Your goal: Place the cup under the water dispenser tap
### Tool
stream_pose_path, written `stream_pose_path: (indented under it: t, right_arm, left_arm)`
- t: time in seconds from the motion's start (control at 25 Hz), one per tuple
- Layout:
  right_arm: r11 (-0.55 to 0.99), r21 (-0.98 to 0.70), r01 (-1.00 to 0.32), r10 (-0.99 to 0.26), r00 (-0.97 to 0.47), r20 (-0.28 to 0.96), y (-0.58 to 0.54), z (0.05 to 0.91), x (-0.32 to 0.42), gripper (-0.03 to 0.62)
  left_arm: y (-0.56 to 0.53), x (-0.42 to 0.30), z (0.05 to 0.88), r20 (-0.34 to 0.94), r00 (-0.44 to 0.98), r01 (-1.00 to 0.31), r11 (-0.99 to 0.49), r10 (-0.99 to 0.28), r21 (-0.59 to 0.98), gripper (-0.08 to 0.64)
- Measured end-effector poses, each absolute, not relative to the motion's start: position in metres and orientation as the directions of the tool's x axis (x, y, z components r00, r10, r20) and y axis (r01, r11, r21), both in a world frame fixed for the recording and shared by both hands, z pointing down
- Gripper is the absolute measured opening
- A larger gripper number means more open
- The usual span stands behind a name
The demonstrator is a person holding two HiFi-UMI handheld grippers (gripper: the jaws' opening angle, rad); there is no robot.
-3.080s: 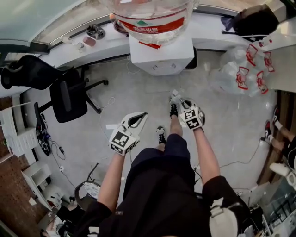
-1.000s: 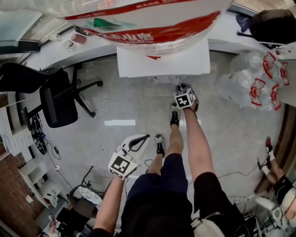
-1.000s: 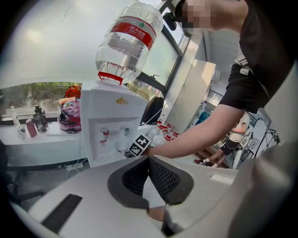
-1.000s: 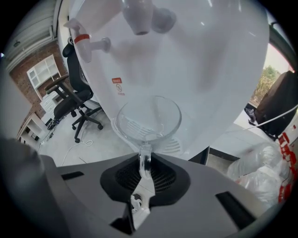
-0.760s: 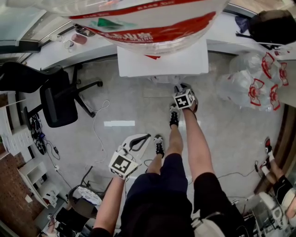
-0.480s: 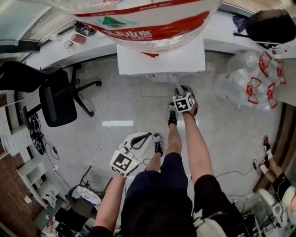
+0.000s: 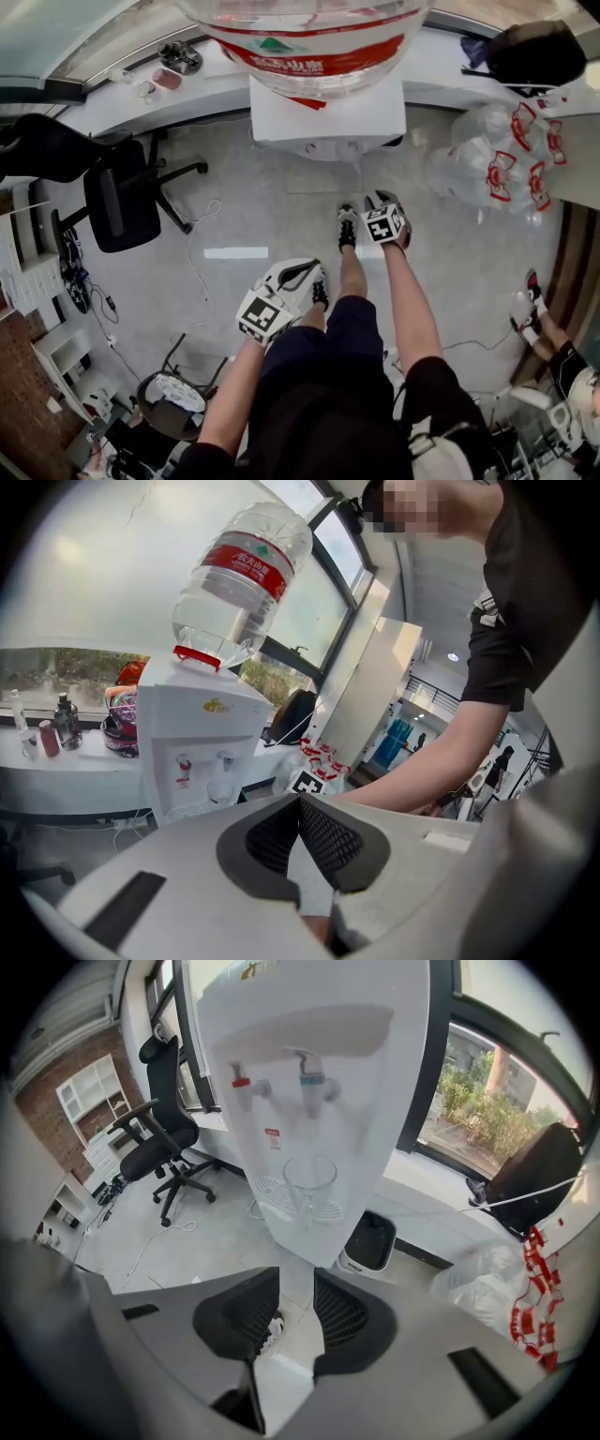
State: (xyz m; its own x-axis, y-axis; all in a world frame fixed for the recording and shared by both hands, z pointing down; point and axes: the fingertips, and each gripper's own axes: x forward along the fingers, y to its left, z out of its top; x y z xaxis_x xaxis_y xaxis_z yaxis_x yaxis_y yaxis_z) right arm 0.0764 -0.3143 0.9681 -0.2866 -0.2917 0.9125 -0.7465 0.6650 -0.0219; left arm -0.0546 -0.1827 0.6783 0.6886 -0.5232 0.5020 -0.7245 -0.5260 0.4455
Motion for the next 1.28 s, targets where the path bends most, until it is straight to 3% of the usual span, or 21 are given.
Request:
stream_pose_path:
  t: [0.72, 1.28]
  right_arm:
    - [0.636, -0.052, -0.77, -0.433, -0.411, 0.802, -0.269, 0.791, 0.065, -0.003]
    - [0.662, -0.026, -0.749, -0.531, -0.493, 0.689, -0.207, 0.691, 0.065, -0.005]
  left_arm:
    - [-0.175, -0.08, 0.603, 0.433, 0.697, -0.712, -0.623, -0.571, 0.325, 0.0]
    - [-0.138, -0.092, 0.572, 0.43, 0.693, -0.712, -0.646, -0.579, 0.276, 0.0]
